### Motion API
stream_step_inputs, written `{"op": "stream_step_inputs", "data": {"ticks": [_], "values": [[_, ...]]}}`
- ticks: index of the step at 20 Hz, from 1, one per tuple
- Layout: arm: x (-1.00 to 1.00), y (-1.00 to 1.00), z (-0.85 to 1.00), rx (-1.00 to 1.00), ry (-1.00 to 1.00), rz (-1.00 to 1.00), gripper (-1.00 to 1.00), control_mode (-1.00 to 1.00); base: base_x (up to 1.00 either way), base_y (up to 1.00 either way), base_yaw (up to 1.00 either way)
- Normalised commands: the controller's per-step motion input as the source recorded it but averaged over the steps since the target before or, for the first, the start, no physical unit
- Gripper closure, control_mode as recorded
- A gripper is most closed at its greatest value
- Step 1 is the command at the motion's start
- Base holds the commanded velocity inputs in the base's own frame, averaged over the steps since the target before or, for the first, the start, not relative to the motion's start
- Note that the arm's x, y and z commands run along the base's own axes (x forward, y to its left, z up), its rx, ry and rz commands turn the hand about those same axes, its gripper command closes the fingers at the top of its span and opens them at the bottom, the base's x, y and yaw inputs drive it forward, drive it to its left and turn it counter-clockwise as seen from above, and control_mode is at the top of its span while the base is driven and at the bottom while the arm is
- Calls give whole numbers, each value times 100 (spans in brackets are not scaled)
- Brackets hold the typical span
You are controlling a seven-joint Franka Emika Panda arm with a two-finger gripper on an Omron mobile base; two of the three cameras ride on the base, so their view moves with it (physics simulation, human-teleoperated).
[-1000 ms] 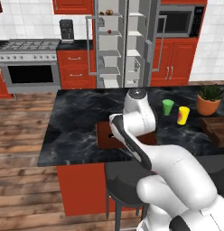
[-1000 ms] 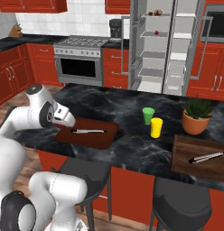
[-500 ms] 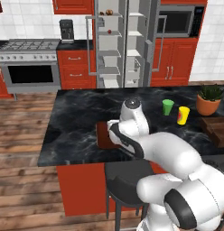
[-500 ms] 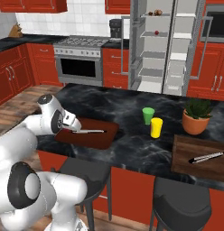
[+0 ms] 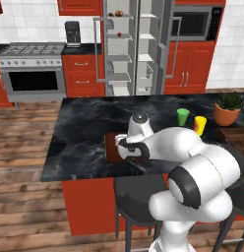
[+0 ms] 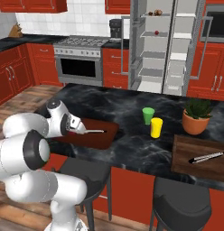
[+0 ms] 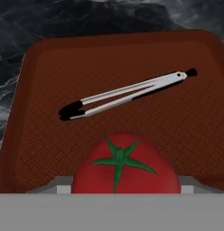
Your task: Gather the bell pepper and tomato from the fridge and place them on a tray on the dining counter. Then gather the chicken drumsticks from the fridge and place them on the other tray.
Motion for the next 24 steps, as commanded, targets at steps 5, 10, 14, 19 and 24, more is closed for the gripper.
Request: {"op": "stream_step_inputs", "data": {"ticks": [5, 10, 14, 19, 24], "values": [[35, 5, -30, 0, 5, 0, 100, -100, 0, 0, 0], [31, 9, -33, 0, 4, -1, -100, -100, 0, 0, 0], [18, 0, -27, 0, 0, -2, -100, -100, 0, 0, 0], [-2, 0, -5, 0, 0, -2, -100, -100, 0, 0, 0], [-29, 4, 51, 0, 0, -1, -100, -100, 0, 0, 0]]}}
